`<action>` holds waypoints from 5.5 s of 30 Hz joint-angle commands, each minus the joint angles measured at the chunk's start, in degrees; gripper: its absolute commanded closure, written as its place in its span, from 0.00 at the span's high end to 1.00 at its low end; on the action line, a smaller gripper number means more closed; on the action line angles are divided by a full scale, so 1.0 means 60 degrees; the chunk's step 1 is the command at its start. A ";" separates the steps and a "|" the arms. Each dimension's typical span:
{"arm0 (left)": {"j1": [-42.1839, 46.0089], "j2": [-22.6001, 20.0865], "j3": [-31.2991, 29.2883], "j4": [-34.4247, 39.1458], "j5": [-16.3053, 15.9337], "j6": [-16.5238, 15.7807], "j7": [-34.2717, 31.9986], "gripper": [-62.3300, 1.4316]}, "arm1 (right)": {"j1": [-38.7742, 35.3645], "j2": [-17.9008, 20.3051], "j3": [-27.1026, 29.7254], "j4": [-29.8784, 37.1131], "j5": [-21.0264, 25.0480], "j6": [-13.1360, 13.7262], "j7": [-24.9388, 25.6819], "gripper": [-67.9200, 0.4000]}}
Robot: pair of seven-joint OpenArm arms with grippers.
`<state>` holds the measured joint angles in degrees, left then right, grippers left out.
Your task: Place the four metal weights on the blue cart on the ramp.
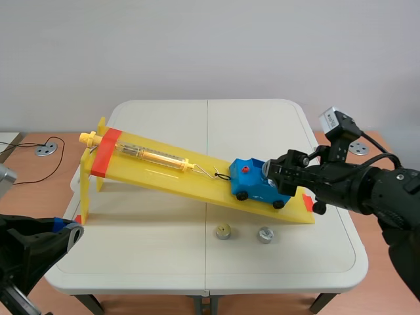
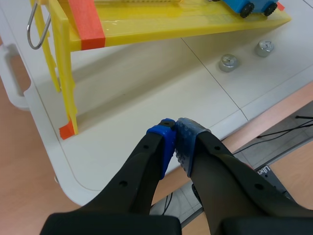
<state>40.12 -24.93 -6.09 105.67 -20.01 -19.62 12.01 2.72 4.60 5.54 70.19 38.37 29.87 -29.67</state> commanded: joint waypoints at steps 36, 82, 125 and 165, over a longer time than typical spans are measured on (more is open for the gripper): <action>-0.0215 -0.0004 -0.0160 0.0681 -0.0707 -0.0266 -0.0991 0.07 | -0.4109 0.2849 -0.0703 0.5818 -0.1031 0.1257 0.1348 0.44; -0.0368 0.0000 -0.0160 0.0681 -0.0736 -0.0310 -0.0984 0.07 | -0.1526 0.0754 -0.3796 0.1384 -0.5548 -0.1428 0.6178 0.44; -0.0364 -0.0004 -0.0160 0.0681 -0.0736 -0.0342 -0.0907 0.07 | 0.0164 -0.0430 -0.4900 -0.1013 -0.6149 -0.2623 0.6940 0.44; -0.0368 0.0000 -0.0160 0.0681 -0.0739 -0.0342 -0.0914 0.07 | 0.0157 -0.0423 -0.5231 -0.1781 -0.6149 -0.2834 0.6648 0.37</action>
<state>39.03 -24.93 -6.09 105.67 -20.01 -19.62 12.03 -1.89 3.33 -25.26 58.33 -0.67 14.28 4.29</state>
